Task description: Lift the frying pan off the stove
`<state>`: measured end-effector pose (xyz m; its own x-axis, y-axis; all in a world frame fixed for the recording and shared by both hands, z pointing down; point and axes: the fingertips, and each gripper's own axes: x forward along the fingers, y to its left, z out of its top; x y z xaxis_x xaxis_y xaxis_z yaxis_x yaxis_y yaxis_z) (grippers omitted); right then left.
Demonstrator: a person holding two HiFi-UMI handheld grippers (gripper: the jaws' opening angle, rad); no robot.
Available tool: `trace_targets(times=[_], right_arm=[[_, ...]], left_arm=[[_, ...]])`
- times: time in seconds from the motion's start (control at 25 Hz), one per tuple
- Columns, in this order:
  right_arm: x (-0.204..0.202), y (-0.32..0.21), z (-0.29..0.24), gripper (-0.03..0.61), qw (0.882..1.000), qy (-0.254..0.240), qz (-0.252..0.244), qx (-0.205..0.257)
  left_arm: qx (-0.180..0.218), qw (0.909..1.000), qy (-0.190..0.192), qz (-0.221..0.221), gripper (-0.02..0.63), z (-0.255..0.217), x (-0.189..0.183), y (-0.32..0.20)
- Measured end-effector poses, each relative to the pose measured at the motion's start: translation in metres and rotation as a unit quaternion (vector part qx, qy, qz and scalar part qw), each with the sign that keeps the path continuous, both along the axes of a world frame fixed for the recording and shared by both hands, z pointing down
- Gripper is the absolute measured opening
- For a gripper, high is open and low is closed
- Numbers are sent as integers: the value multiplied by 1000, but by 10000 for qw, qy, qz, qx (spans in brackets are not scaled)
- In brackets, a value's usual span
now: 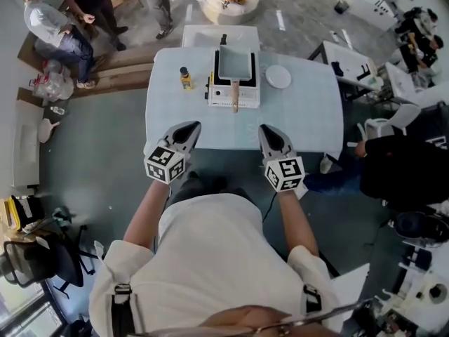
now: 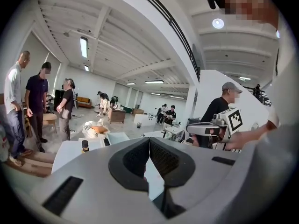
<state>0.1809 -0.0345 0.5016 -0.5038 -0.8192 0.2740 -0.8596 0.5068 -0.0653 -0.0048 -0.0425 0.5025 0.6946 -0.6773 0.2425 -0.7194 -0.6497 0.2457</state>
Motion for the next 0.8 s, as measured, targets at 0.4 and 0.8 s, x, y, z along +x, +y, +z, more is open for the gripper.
trace_targets(times=[0.4,0.8], right_arm=[[-9,-55,22,38,9995,64,137,-260],[-31,-117,54,38,9973,-12,260,-682]], left_arm=[[-214,9996,-3,204,31,23,-3,-64],[-670,9941,137,845,31,68,3,-126]])
